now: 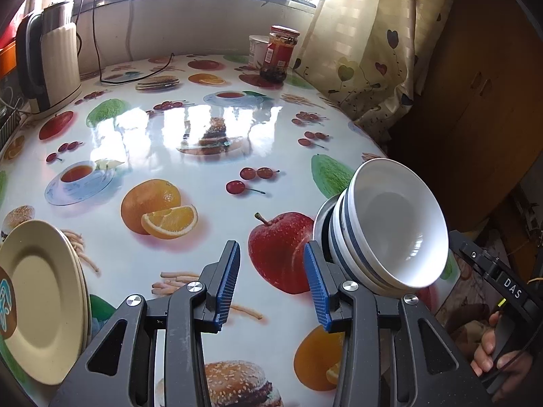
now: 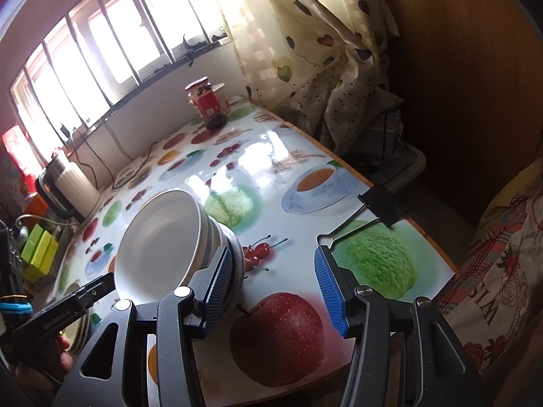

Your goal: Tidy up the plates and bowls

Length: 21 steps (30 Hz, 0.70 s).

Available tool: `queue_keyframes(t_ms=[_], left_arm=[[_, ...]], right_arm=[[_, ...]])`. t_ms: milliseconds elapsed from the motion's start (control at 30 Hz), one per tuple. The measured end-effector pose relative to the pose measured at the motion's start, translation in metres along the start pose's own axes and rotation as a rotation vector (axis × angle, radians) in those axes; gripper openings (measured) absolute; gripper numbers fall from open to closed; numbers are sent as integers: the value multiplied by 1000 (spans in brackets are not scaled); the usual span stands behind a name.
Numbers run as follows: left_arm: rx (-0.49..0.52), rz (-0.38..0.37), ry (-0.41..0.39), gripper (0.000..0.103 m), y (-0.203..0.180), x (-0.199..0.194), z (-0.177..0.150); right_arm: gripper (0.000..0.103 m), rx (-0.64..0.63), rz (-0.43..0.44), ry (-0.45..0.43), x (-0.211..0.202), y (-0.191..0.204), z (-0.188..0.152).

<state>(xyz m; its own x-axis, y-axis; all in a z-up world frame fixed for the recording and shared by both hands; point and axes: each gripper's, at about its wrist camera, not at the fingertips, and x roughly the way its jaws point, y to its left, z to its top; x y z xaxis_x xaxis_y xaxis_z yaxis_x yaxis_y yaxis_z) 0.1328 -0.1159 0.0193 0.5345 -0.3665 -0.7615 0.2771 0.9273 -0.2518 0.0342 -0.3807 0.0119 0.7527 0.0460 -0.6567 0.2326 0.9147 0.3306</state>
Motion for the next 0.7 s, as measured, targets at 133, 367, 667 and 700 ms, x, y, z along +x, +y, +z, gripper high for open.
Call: queue_keyframes(t_ms=[133,367,667,700], left_arm=[[-30,-61,30,40,4,11,-1],[-92,-148,69,40,10,24,-1],[-171,-249,115,40,19,36,0],[-176,-254,115,40,19,37,1]], right_arm=[[51,34,44,42,12,-7,-5],[51,48,98,69,23,-10,-11],[51,136,201,106,38,-26,-15],[50,154,218,112,40,-29,-16]])
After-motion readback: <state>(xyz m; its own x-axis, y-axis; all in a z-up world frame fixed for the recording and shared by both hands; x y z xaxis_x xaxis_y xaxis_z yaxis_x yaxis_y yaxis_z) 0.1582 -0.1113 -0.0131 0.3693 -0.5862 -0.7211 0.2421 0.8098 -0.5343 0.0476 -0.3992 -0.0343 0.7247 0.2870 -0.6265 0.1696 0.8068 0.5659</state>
